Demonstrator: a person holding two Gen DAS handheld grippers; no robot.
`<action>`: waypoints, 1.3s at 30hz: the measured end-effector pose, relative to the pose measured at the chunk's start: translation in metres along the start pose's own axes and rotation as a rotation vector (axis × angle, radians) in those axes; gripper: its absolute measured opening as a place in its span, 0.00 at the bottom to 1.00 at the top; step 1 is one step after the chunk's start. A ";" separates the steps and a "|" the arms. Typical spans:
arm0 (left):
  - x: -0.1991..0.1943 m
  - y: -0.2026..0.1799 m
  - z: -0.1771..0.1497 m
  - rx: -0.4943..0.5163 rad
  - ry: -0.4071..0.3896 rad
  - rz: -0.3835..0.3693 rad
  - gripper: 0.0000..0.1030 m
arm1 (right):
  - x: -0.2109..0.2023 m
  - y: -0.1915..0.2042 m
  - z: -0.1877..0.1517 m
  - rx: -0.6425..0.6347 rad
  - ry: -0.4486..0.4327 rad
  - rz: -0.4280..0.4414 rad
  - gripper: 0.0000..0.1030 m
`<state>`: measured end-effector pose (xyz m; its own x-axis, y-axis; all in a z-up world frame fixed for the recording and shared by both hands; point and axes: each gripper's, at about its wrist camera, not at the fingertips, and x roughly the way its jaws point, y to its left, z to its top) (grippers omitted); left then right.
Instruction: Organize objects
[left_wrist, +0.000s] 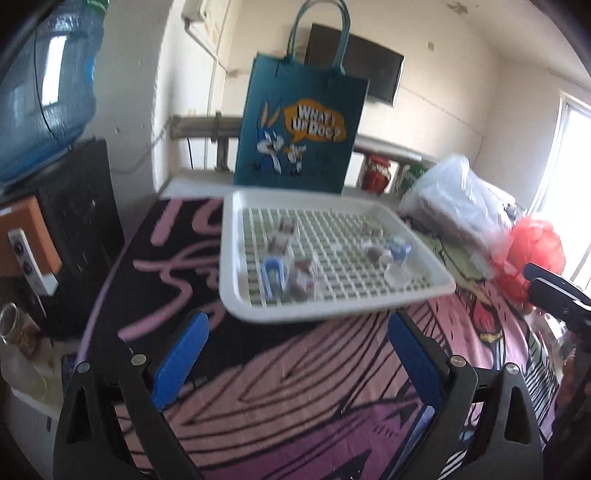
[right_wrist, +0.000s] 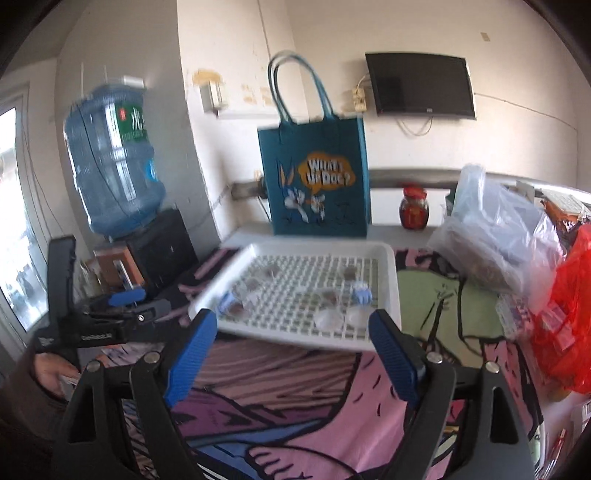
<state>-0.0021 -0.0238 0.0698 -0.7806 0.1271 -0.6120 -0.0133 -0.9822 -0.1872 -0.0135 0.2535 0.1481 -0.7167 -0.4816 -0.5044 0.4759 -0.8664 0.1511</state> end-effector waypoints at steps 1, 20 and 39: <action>0.007 -0.002 -0.006 0.006 0.027 0.005 0.95 | 0.008 0.001 -0.007 -0.008 0.022 -0.015 0.83; 0.068 -0.025 -0.033 0.119 0.226 0.092 0.95 | 0.102 -0.007 -0.066 -0.038 0.261 -0.193 0.83; 0.078 -0.031 -0.036 0.152 0.271 0.111 0.99 | 0.118 -0.024 -0.070 0.043 0.362 -0.259 0.83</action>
<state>-0.0399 0.0213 0.0004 -0.5878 0.0302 -0.8085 -0.0465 -0.9989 -0.0035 -0.0736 0.2271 0.0254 -0.5809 -0.1774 -0.7944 0.2770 -0.9608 0.0120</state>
